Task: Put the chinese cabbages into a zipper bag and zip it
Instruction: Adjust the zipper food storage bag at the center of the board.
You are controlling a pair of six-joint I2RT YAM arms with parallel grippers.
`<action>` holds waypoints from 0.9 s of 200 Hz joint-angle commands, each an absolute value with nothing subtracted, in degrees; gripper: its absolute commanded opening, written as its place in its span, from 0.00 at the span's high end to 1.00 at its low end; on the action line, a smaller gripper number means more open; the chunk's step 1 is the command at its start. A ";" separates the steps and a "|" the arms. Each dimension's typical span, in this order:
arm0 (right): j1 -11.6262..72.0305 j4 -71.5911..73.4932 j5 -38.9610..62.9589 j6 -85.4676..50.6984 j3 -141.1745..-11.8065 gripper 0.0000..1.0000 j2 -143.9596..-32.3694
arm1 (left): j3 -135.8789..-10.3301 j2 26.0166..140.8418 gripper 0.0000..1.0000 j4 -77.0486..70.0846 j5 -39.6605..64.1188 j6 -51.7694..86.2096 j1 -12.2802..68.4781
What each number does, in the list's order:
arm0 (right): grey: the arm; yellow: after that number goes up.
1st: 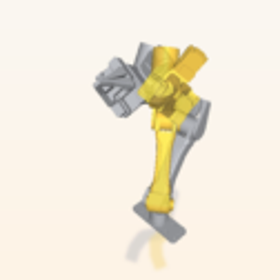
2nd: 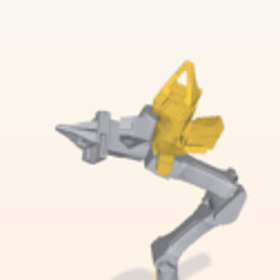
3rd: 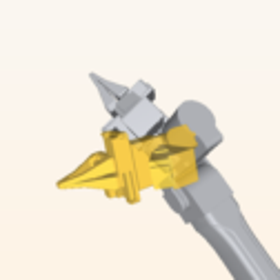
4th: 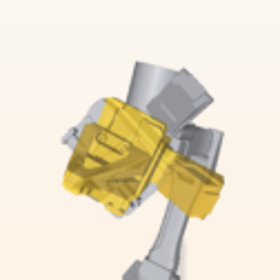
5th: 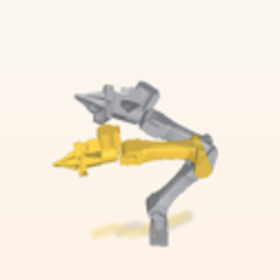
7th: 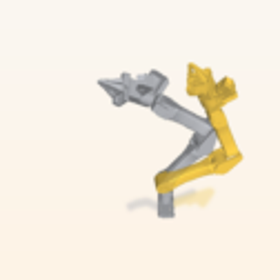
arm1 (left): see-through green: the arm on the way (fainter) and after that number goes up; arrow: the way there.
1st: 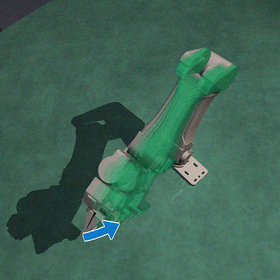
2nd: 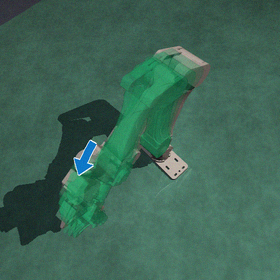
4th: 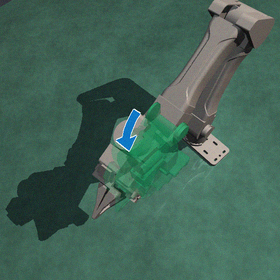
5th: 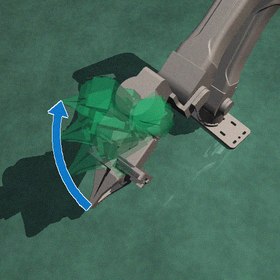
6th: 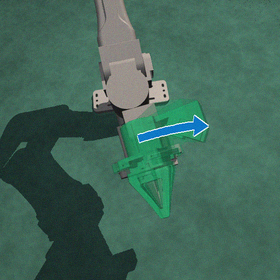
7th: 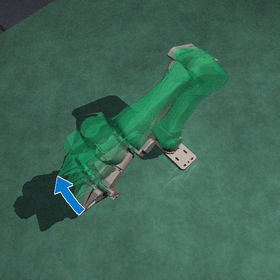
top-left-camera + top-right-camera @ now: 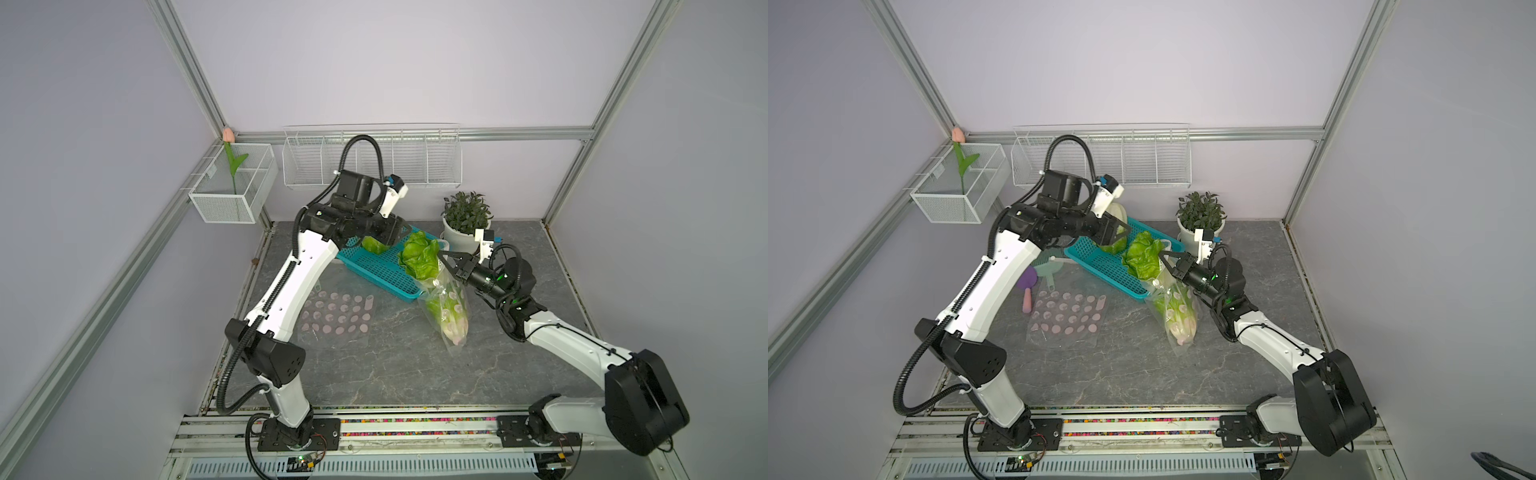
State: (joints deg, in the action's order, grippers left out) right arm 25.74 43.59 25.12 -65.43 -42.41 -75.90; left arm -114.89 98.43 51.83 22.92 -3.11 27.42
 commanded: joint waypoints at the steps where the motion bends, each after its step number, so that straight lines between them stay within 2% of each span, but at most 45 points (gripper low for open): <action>1: 24.96 47.39 23.95 -67.38 -42.87 0.93 -75.59 | -103.89 91.87 0.59 42.47 29.72 13.74 22.17; 29: 24.73 45.62 24.48 -66.48 -43.37 0.93 -75.67 | -88.38 87.18 0.62 33.61 26.81 24.30 20.38; 54: 24.78 44.84 24.70 -66.03 -43.65 0.93 -76.40 | -80.50 88.65 0.61 25.13 31.24 33.06 20.49; 106: 24.92 43.68 24.08 -65.18 -42.75 0.93 -76.09 | -73.88 92.50 0.61 8.98 34.63 45.73 25.21; 180: 24.94 42.54 23.46 -64.37 -42.01 0.93 -75.04 | -71.42 96.80 0.67 2.41 35.98 50.64 27.11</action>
State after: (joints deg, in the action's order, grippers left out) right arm 24.95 41.78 23.99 -64.47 -42.41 -76.09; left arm -73.34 95.02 7.29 34.98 47.03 26.85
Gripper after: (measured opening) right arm 0.069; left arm 0.337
